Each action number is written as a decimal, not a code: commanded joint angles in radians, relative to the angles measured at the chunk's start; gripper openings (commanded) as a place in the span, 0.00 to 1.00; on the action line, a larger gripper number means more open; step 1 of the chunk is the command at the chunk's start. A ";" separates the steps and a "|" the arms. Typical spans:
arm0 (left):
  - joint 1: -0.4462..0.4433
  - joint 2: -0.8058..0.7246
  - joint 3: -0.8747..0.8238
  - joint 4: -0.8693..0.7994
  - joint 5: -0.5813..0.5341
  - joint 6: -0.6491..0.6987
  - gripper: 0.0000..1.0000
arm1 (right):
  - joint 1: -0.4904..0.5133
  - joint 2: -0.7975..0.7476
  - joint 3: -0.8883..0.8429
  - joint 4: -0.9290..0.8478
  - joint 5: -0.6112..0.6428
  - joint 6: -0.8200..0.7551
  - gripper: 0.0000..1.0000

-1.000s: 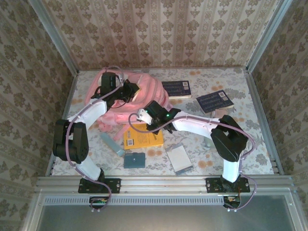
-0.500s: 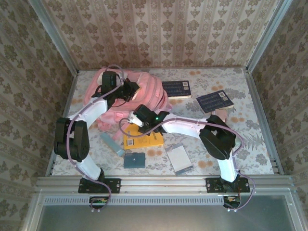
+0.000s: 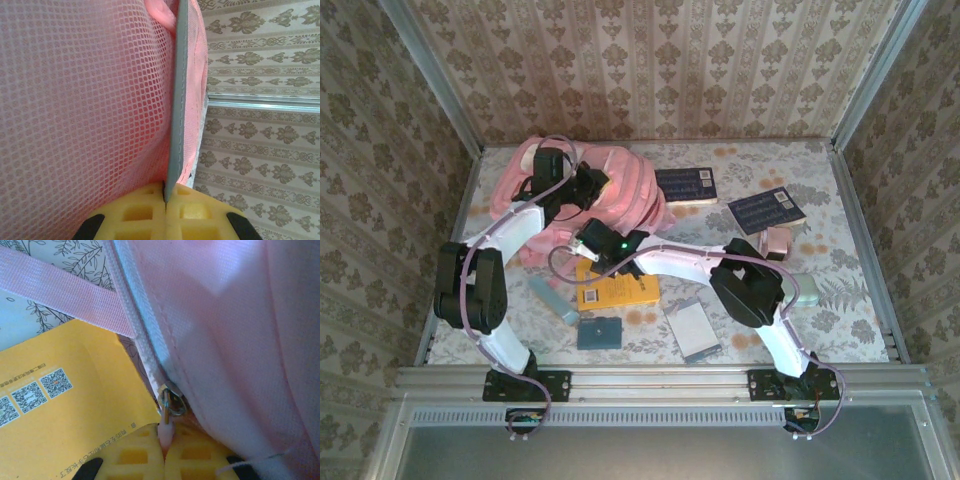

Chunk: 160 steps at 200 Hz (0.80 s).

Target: Pack books, pencil case, and school supplies into a backpack

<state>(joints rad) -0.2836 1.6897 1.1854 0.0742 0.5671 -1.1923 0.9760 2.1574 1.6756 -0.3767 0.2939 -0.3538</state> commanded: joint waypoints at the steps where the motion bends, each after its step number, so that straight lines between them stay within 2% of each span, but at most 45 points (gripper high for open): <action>1: -0.026 0.004 0.072 0.114 0.013 -0.050 0.00 | 0.024 0.038 0.083 0.004 0.042 -0.033 0.06; 115: -0.084 0.015 0.090 0.168 -0.021 -0.150 0.00 | 0.058 0.230 0.394 -0.094 0.050 -0.021 0.11; 160: -0.093 0.016 0.083 0.175 -0.028 -0.155 0.00 | 0.075 0.262 0.459 -0.087 0.002 -0.005 0.15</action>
<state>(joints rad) -0.3412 1.7199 1.2190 0.1211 0.5014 -1.3014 1.0172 2.3966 2.0583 -0.5236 0.3569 -0.3653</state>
